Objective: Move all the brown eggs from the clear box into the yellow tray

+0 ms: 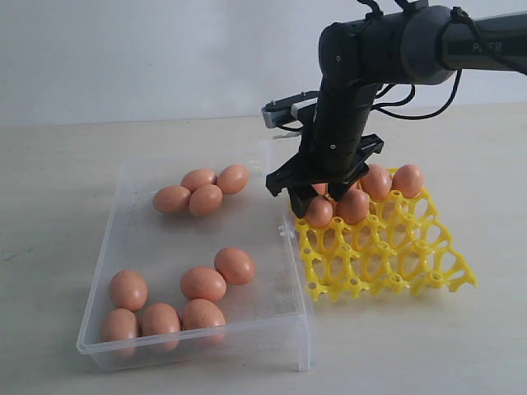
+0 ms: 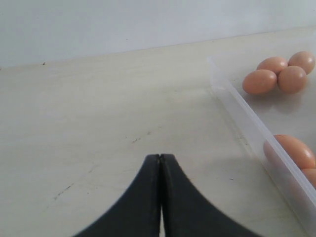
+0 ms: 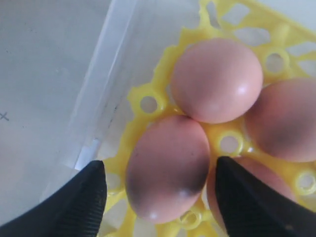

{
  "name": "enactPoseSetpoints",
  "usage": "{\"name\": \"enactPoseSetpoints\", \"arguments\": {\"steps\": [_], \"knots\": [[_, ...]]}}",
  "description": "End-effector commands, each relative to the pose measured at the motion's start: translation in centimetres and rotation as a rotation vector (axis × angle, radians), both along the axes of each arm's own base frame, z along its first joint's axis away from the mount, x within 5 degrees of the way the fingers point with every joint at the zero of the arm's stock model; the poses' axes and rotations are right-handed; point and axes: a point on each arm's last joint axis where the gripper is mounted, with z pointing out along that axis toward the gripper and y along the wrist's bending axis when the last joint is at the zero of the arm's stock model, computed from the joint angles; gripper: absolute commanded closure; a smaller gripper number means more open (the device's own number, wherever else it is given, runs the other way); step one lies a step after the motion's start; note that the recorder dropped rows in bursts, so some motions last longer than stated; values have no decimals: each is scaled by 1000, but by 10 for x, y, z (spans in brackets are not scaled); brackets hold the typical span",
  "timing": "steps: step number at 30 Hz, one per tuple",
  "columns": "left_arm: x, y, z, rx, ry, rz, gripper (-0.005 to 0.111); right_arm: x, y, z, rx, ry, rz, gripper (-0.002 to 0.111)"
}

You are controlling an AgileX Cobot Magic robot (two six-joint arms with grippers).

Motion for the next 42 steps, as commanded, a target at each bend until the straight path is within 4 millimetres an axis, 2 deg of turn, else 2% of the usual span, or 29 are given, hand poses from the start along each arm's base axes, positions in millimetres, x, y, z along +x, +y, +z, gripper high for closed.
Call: {"name": "enactPoseSetpoints", "arguments": {"steps": [1,6,8,18,25,33,42], "knots": [[0,0,3,-7,-18,0,107,3,-1,-2,-20,-17,25,60],[0,0,3,-7,-18,0,107,4,-3,-1,-44,-31,51,102],[0,0,3,-7,-18,0,107,3,-3,2,-45,-34,61,108],[0,0,3,-7,-18,0,107,-1,-5,20,-65,-9,97,108],[0,0,3,-7,-18,0,107,-4,3,33,-85,7,168,108],[0,0,3,-7,-18,0,107,-5,5,18,-159,53,227,108],[0,0,3,-7,-18,0,107,-5,6,14,-177,54,243,108]]}}
